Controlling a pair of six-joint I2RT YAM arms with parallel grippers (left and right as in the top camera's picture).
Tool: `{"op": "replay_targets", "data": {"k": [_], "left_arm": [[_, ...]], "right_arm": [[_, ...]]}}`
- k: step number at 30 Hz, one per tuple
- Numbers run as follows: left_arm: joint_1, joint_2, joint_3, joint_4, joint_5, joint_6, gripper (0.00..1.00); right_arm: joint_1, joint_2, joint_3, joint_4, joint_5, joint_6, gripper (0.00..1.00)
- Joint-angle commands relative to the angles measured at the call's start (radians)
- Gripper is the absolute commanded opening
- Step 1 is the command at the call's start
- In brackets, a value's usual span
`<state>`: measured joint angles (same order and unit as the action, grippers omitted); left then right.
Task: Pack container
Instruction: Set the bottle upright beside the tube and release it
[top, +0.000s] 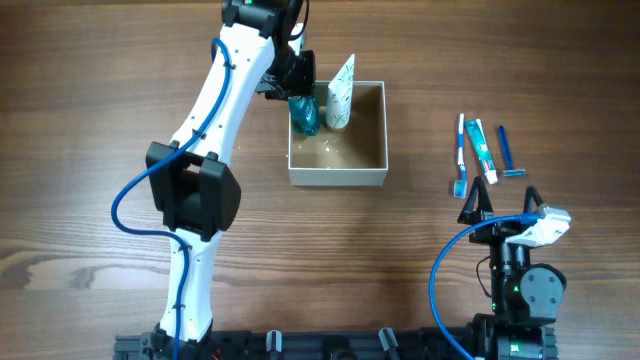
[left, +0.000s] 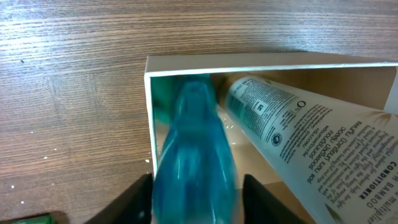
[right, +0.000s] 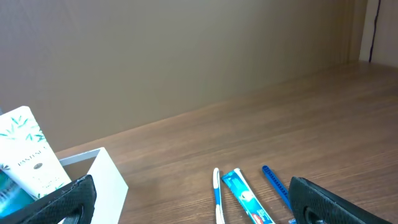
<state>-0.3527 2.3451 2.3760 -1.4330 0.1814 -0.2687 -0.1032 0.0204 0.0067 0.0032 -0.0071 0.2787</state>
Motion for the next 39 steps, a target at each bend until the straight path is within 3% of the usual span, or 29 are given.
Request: {"op": "replay_targets", "data": {"k": [1,15,29,34,39], "left_arm": [[-0.005,-0.009,0.018,0.005,0.008,0.002,0.49],[-0.005,-0.017,0.018,0.05,0.016,-0.002,0.52],[-0.002,-0.161,0.018,0.127,0.031,-0.002,0.53],[0.016,-0.263,0.018,0.166,0.029,-0.005,0.71],[0.07,-0.354,0.018,0.092,-0.032,-0.005,0.73]], "right_arm": [[0.006,0.0,-0.002,0.003,0.006,-0.006,1.0],[0.006,0.0,-0.002,0.003,0.006,-0.006,1.0],[0.006,0.0,-0.002,0.003,0.006,-0.006,1.0],[0.006,0.0,-0.002,0.003,0.006,-0.007,1.0],[0.006,0.0,-0.002,0.003,0.006,-0.006,1.0]]}}
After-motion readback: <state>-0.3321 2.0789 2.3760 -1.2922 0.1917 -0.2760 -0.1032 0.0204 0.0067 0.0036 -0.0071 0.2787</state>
